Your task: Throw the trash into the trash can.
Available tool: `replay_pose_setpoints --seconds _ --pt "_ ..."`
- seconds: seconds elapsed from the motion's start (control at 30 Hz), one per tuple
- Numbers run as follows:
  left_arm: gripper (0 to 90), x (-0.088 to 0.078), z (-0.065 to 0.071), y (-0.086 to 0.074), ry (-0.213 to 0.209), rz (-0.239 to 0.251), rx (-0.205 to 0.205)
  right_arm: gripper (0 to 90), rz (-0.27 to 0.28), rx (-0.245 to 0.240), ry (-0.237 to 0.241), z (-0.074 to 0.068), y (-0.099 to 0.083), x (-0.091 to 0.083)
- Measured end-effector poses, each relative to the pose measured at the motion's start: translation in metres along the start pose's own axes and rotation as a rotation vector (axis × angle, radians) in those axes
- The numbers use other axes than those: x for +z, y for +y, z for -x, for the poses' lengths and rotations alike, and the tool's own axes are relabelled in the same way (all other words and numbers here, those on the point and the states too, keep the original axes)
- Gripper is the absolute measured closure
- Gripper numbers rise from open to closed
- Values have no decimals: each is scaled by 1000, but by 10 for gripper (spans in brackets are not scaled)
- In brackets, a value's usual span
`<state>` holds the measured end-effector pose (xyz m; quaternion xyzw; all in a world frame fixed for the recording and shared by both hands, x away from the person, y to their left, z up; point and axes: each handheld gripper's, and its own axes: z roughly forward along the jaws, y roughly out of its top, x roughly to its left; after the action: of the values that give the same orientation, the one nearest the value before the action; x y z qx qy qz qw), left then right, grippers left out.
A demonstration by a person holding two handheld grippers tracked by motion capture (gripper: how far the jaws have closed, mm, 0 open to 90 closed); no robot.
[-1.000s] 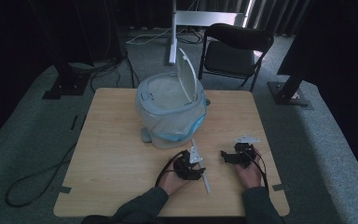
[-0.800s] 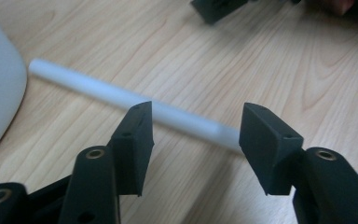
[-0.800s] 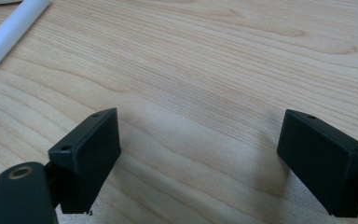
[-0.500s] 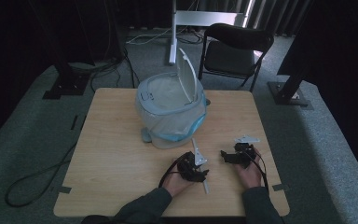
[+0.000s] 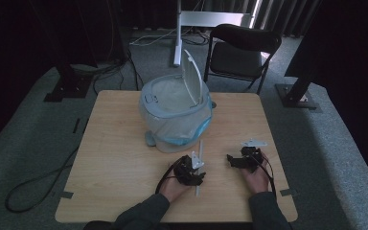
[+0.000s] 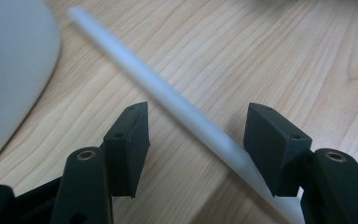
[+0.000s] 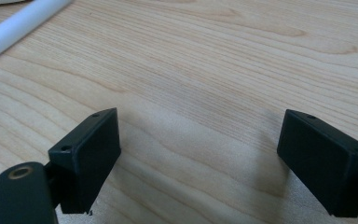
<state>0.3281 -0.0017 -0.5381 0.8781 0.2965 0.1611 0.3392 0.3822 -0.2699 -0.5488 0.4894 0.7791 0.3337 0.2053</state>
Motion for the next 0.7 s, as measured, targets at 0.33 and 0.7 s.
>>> replay_pose_setpoints --seconds 0.33,0.7 --pt "500 -10 -18 -10 -12 -19 -70 121 1 0 0 0 0 0" --pt "644 -19 -29 -15 -22 -56 -76 121 0 0 0 0 0 0"
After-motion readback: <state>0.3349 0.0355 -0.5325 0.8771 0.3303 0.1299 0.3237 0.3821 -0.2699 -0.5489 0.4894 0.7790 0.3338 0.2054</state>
